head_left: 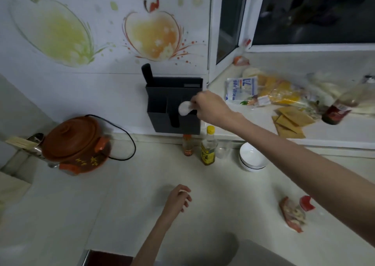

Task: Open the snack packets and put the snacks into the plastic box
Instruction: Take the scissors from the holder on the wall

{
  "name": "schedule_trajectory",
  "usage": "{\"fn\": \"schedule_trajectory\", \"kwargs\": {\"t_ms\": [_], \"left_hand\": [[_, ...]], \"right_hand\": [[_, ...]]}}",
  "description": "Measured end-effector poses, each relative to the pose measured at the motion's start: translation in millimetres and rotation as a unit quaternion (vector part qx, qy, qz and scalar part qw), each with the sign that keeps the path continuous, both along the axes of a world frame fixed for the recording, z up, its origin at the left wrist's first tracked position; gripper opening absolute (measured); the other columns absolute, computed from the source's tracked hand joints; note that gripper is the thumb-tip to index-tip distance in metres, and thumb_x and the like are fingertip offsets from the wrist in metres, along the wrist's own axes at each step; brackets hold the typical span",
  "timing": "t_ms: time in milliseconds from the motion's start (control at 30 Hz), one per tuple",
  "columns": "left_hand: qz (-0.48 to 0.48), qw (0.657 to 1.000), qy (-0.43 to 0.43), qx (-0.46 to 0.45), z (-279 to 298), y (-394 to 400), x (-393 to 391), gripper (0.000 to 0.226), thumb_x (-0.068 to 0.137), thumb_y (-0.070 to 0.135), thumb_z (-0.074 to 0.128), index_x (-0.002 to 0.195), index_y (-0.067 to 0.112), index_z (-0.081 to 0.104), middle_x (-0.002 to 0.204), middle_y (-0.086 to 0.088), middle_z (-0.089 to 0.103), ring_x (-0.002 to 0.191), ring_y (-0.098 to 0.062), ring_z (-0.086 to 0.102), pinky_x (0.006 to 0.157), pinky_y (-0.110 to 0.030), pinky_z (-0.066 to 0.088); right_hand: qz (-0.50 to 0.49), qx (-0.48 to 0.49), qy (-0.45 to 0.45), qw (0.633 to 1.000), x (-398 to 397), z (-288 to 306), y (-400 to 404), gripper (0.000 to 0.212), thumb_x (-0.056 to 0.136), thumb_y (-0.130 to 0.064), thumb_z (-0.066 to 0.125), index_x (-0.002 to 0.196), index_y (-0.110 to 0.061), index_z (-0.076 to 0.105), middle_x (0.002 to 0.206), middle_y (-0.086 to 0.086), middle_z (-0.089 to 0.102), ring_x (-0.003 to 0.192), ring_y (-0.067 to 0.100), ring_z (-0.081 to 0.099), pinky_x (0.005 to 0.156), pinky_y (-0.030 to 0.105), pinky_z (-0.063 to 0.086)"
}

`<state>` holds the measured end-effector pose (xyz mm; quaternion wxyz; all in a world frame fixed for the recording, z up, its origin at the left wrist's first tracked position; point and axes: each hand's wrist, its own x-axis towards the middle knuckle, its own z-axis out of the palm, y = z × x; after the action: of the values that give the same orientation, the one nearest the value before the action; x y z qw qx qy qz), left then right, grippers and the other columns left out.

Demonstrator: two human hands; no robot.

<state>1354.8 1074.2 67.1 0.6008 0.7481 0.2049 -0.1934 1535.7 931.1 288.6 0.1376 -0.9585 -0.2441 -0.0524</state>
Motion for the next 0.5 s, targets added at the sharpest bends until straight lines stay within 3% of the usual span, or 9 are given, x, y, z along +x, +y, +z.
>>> {"fn": "schedule_trajectory", "kwargs": {"t_ms": [100, 167, 233, 300, 367, 500], "left_hand": [[-0.041, 0.999, -0.013, 0.03, 2, -25, 6, 0.024, 0.09, -0.004, 0.041, 0.09, 0.014, 0.058, 0.069, -0.002, 0.061, 0.052, -0.013, 0.051, 0.044, -0.02, 0.034], [-0.07, 0.996, -0.027, 0.048, 1, -39, 8, 0.024, 0.089, -0.004, 0.042, 0.091, 0.015, 0.058, 0.071, -0.002, 0.062, 0.054, -0.013, 0.051, 0.045, -0.02, 0.035], [-0.105, 0.991, -0.046, 0.066, 0, -54, 12, 0.024, 0.089, -0.002, 0.044, 0.09, 0.017, 0.057, 0.074, -0.002, 0.062, 0.056, -0.011, 0.052, 0.047, -0.017, 0.036], [-0.141, 0.985, -0.057, 0.083, 1, -73, 19, 0.025, 0.089, -0.001, 0.045, 0.087, 0.021, 0.057, 0.075, -0.001, 0.062, 0.058, -0.01, 0.051, 0.049, -0.016, 0.037], [-0.168, 0.978, -0.064, 0.103, 4, -94, 29, 0.025, 0.087, 0.001, 0.047, 0.083, 0.024, 0.055, 0.075, 0.0, 0.059, 0.061, -0.011, 0.051, 0.054, -0.021, 0.039], [-0.207, 0.959, -0.119, 0.153, 21, -140, 68, 0.02, 0.09, 0.005, 0.047, 0.085, 0.022, 0.056, 0.076, -0.001, 0.057, 0.063, -0.015, 0.051, 0.06, -0.028, 0.041]], "right_hand": [[-0.113, 0.161, 0.153, 0.968, -27, -37, -64, 0.03, 0.095, -0.025, 0.05, 0.094, -0.003, 0.071, 0.083, 0.015, 0.067, 0.068, 0.022, 0.061, 0.058, 0.028, 0.04], [-0.197, 0.247, 0.259, 0.913, -54, -69, -109, 0.036, 0.094, -0.033, 0.052, 0.081, -0.006, 0.071, 0.068, 0.011, 0.057, 0.046, 0.013, 0.044, 0.047, 0.024, 0.032], [-0.266, 0.322, 0.348, 0.839, -82, -98, -151, 0.039, 0.09, -0.04, 0.059, 0.072, -0.007, 0.067, 0.056, 0.007, 0.042, 0.041, 0.013, 0.031, 0.042, 0.019, 0.026], [-0.302, 0.363, 0.399, 0.786, -106, -121, -187, 0.034, 0.091, -0.026, 0.058, 0.086, 0.007, 0.066, 0.053, 0.003, 0.034, 0.042, 0.013, 0.027, 0.041, 0.018, 0.023], [-0.31, 0.375, 0.416, 0.769, -122, -131, -216, 0.029, 0.096, -0.015, 0.049, 0.101, 0.009, 0.065, 0.053, 0.001, 0.035, 0.043, 0.011, 0.029, 0.041, 0.019, 0.024], [-0.3, 0.364, 0.393, 0.789, -128, -127, -254, 0.029, 0.1, -0.018, 0.042, 0.095, -0.003, 0.067, 0.055, 0.001, 0.043, 0.044, 0.011, 0.033, 0.041, 0.021, 0.026]]}}
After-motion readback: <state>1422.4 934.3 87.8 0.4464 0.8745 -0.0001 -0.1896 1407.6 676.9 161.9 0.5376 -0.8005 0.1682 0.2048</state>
